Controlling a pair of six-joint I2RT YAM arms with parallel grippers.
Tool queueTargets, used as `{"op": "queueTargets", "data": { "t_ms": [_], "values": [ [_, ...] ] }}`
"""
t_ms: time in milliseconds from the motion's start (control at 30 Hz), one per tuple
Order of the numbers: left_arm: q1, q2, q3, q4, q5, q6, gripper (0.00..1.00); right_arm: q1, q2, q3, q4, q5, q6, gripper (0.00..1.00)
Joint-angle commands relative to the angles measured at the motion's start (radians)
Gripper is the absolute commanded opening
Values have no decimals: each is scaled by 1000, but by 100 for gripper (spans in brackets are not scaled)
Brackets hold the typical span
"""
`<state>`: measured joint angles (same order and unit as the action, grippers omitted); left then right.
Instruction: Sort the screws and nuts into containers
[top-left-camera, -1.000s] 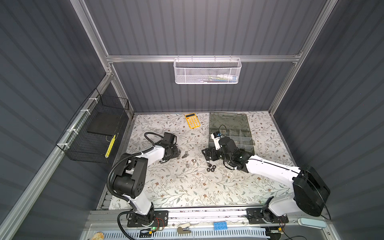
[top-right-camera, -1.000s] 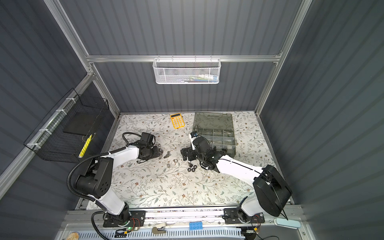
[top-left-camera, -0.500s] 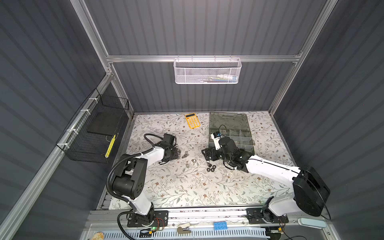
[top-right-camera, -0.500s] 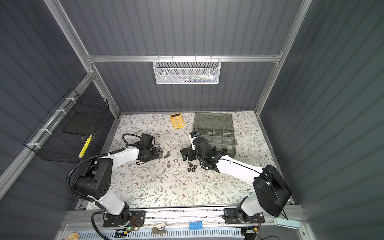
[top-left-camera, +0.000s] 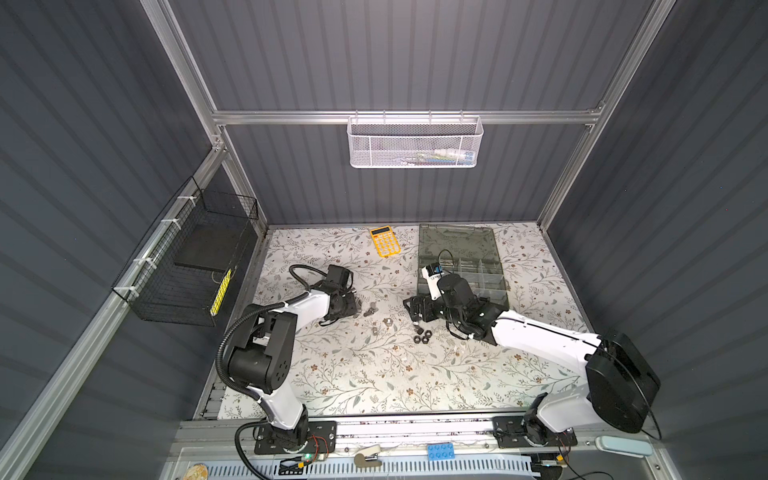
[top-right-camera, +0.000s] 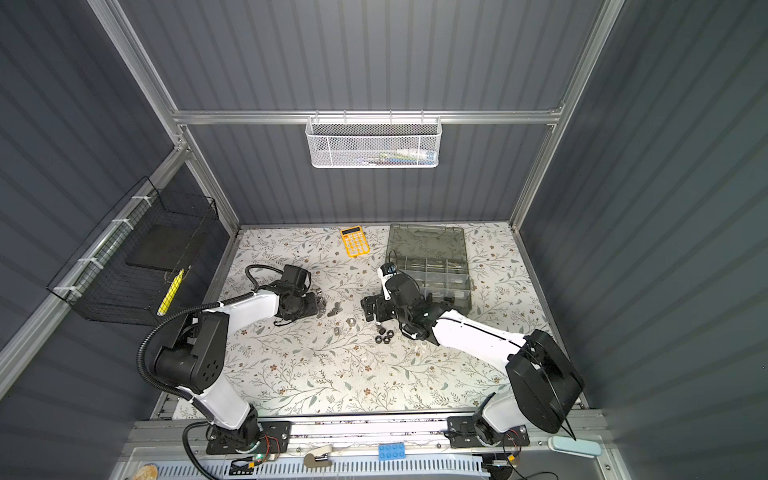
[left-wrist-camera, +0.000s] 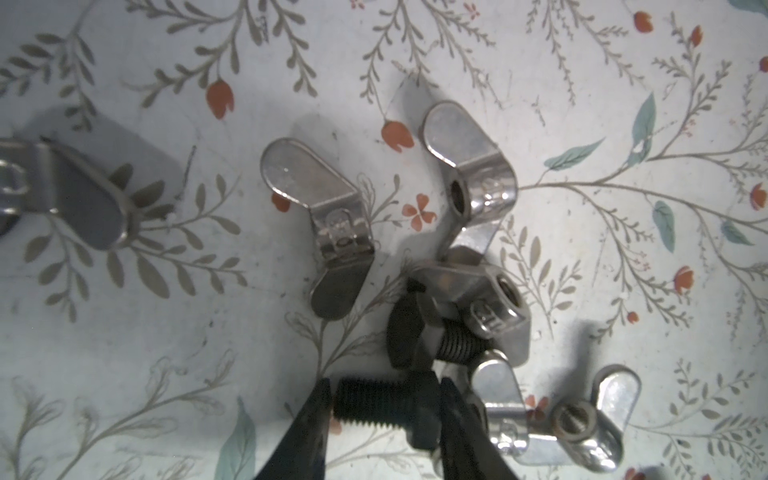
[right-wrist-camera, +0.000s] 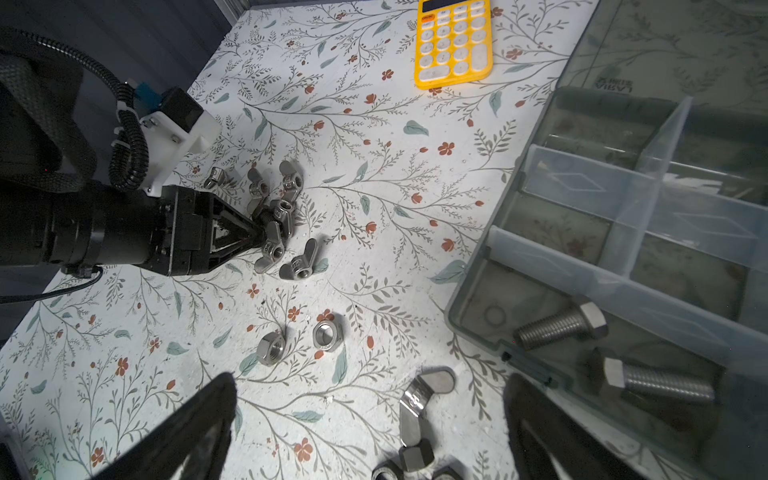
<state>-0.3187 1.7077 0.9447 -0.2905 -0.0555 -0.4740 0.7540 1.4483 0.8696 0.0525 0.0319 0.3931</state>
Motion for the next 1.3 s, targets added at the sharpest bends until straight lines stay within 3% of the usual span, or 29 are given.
{"op": "queueTargets", "data": {
  "t_ms": [0,367,1267],
  "values": [
    [3,44,1,-26,9,21,42,4,2,-10,3,7,7,99],
    [3,26,3,-30,21,15,37,4,7,-11,3,13,7,99],
    [-9,-119,-6,-56,60,-27,36,4,3,-12,5,18,13,99]
  ]
}}
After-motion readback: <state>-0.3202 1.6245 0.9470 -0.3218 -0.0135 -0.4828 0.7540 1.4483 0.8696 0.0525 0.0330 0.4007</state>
